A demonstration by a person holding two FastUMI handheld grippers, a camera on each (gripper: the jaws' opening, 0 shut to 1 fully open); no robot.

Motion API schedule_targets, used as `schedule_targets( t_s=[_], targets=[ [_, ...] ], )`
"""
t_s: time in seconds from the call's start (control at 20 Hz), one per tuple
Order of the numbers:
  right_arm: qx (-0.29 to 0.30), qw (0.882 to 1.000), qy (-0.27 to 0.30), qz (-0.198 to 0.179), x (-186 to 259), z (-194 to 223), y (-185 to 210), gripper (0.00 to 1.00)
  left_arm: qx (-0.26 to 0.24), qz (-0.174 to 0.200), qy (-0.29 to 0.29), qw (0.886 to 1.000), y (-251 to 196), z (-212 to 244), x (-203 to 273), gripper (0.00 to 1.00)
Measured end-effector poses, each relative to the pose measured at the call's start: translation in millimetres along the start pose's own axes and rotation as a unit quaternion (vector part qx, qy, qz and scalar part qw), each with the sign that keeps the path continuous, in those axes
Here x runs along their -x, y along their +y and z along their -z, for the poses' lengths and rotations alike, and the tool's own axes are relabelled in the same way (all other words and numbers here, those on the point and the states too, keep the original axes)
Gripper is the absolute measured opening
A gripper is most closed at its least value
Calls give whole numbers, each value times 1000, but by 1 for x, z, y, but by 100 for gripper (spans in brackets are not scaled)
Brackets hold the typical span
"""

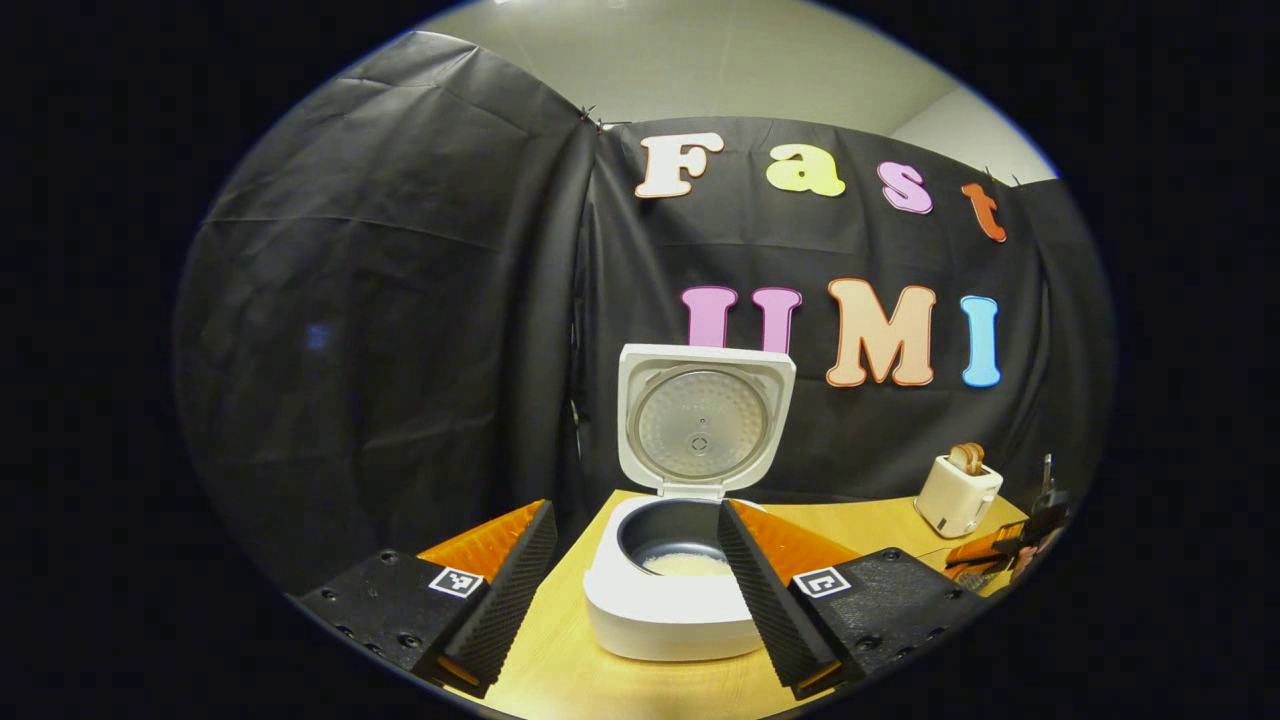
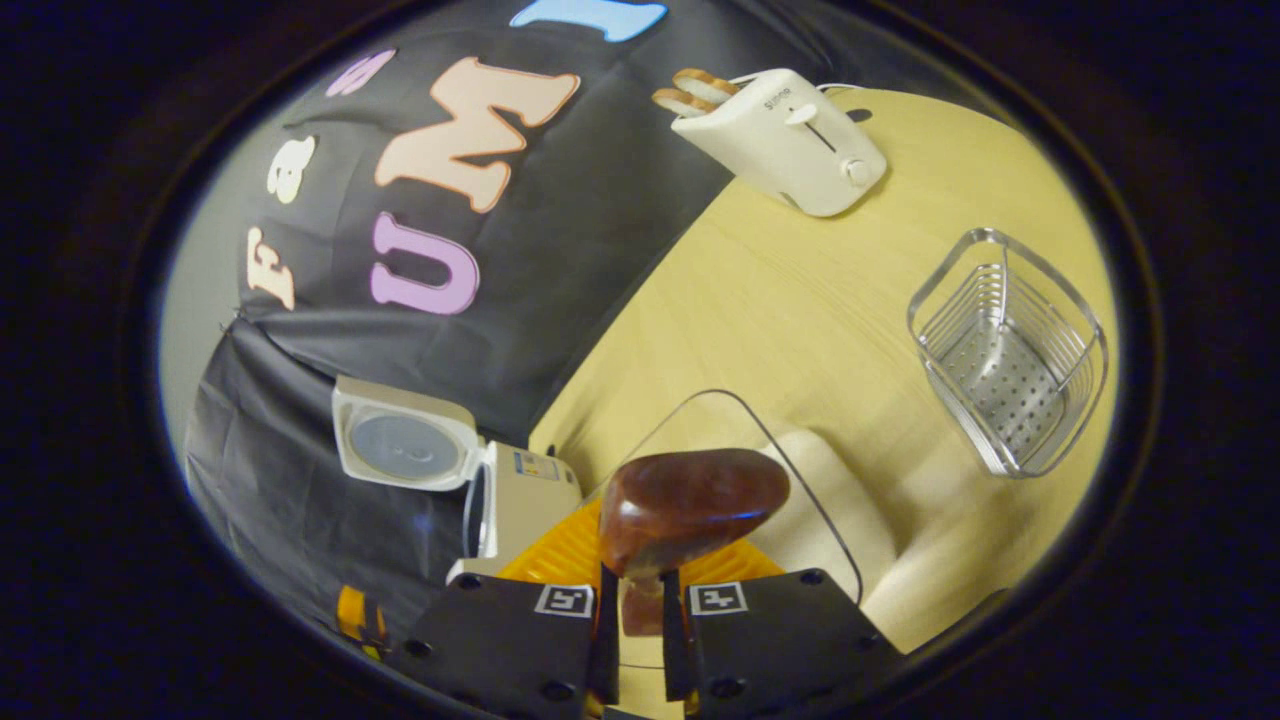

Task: Close the left gripper, press the button to open the rice cooker; take a wooden spoon from the chopstick holder with the right hand, scoop a spoonful of rice and pour it into the rice cooker, then put the wooden spoon back into the chopstick holder.

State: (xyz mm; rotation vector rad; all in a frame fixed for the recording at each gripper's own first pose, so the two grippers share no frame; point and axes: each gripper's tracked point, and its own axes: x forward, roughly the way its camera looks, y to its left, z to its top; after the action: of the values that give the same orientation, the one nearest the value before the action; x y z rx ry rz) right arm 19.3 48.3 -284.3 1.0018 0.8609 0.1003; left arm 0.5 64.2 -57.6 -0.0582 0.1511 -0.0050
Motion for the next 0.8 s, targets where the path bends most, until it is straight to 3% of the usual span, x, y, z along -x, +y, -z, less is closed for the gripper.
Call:
schedule_targets(
  t_s=[0.45,0.5,0.55,0.8],
  targets=[
    [-78,991,12,-110,-5,-8,106,22,9,13,2,1000,-2,7,11,95],
    [-79,990,14,-118,-10,-6,119,19,10,13,3,1000,0,8,13,95],
    [-76,989,14,-124,-15,-3,131,22,10,12,4,1000,3,8,14,95],
    [-36,990,16,-134,-42,14,181,20,18,1,9,1000,28,14,23,96]
  ],
)
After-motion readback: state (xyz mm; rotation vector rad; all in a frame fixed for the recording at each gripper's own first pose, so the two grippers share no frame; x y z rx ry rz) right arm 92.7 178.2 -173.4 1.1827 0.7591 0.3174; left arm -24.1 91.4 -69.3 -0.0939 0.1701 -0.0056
